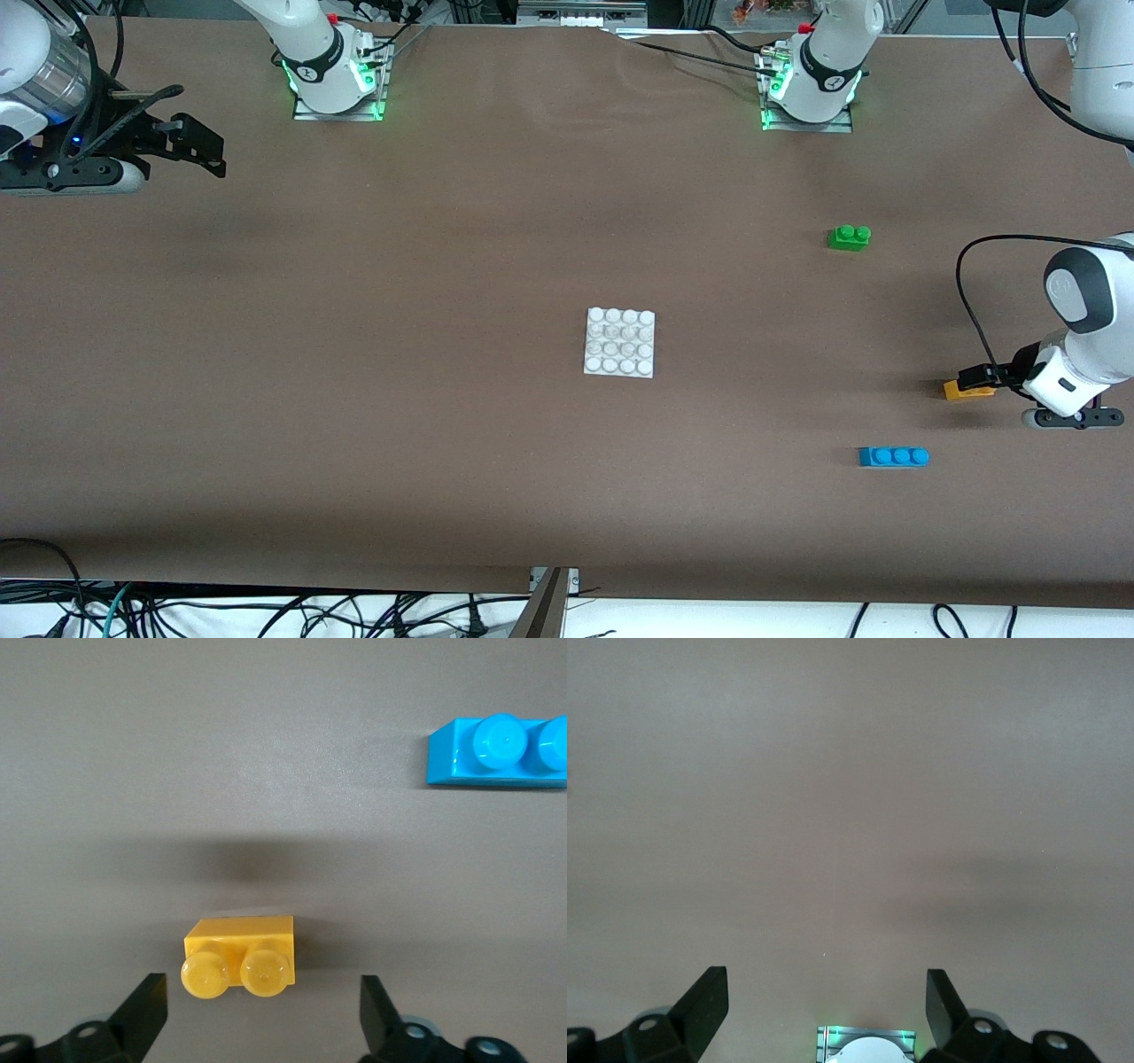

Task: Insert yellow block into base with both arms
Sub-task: 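Lower the left gripper and grasp the yellow block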

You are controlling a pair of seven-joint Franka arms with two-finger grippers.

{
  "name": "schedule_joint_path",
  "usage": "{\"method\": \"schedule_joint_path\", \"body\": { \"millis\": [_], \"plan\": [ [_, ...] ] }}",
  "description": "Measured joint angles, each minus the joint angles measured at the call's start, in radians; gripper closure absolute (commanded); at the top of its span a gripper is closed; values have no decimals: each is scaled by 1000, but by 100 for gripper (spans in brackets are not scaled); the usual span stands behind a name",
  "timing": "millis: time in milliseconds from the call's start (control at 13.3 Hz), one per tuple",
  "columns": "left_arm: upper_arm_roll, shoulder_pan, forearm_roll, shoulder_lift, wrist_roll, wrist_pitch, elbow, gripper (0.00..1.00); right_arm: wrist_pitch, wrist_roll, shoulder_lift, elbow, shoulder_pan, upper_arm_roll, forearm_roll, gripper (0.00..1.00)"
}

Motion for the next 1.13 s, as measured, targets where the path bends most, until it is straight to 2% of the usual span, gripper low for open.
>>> {"method": "schedule_joint_path", "body": {
  "millis": [300,676,1126],
  "plan": [
    [0,8,0,22,0,6,0,10,0,0,24,26,0,0,-5,1],
    [0,18,1,35,1,33,1,10,0,0,37,65,0,3,-85,1],
    [0,23,1,57,2,59,2,9,-4,0,40,65,-5,1,-83,1]
  ]
}}
